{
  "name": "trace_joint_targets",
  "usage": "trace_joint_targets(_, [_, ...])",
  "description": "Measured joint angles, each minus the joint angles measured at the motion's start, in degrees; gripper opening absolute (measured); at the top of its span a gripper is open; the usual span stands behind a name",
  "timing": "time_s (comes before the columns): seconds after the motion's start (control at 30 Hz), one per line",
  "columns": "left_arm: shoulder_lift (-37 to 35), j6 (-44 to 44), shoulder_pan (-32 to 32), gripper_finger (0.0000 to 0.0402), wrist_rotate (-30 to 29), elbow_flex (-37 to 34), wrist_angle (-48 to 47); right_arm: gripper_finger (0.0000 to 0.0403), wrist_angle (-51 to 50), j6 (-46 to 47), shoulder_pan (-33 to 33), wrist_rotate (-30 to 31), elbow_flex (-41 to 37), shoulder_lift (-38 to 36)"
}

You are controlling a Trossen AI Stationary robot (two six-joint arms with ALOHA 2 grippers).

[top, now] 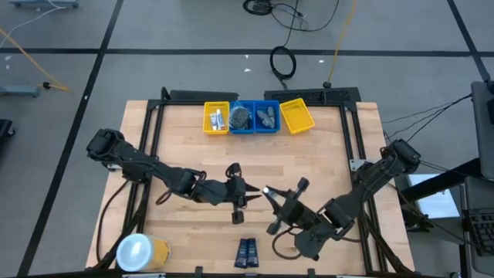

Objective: Pick & Place Travel size toiletries
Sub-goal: Put the toothpaste into the left yellow bin

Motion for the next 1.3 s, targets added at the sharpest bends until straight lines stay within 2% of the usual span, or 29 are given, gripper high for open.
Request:
trace_joint_targets(0.1, [0.0, 0.0, -0.3, 0.0077, 0.0, 0.0, 1.2, 0.0053, 3.4, -4.2, -0.9, 1.9, 0.0, 0.3])
trace_joint_targets(0.4, [0.0, -1.5, 0.1, 0.0077, -1.9, 0.0, 1.3, 0.0053, 16.6, -17.8, -4.4, 1.6, 0.0, 0.2])
trace_joint_targets(0.7, [0.0, -0.3, 0.1, 0.0077, -2.5, 0.0, 3.8, 0.0053, 18.6, -18.0, -6.8, -0.4, 0.0, 0.2])
trace_joint_targets(0.97, [0.0, -1.3, 0.1, 0.0077, -9.8, 0.0, 4.1, 0.0053, 20.1, -18.7, -7.5, -1.4, 0.0, 0.2])
trace_joint_targets(1.3, [0.1, -2.6, 1.3, 0.0077, -9.9, 0.0, 5.4, 0.0053, 22.5, -20.1, -8.1, -1.4, 0.0, 0.2])
